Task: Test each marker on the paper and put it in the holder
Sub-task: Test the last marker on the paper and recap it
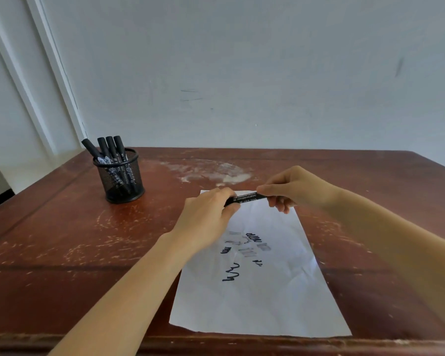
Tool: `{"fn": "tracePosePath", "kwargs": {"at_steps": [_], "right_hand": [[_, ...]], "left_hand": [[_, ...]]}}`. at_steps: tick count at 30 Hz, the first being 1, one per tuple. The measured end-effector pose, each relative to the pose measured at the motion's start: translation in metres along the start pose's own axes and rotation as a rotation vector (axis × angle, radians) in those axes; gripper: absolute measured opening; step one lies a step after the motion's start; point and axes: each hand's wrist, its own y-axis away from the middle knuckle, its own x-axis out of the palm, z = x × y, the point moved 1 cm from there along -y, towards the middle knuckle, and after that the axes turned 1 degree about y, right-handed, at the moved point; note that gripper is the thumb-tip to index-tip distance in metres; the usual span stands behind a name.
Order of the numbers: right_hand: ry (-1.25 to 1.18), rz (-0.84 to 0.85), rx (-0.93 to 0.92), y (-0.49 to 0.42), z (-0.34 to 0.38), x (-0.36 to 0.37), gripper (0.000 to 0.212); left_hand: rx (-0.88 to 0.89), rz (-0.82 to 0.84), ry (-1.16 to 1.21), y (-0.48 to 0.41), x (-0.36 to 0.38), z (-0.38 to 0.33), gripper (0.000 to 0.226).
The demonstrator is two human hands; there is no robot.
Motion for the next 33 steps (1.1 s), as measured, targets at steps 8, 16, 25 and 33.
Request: {"fn": "tracePosePath", "kwargs": {"at_steps": [8,16,25,33], "right_hand": [[-0.603,-0.056,0.156,-0.005,-0.009,0.025,0.016],[-0.543,0.007,0.069,-0.005,-0.007,0.025,0.015],[-0.518,0.064,-0.055,-0.002,-0.007,0.016,0.043],[-0.455,-0.012,-0.065,-0.006,-0.008,0.014,0.030]], "left_hand": [[0.025,0.067,0.188,-0.001,-0.003,-0.017,0.025],[-0.026,0.121,0.275,0.002,-0.004,-0.018,0.026],[-0.040,0.187,0.359,-0.001,-0.010,-0.017,0.026],[-0.095,0.297,0.391,0.000,-0.006,-0.007,0.026]]}}
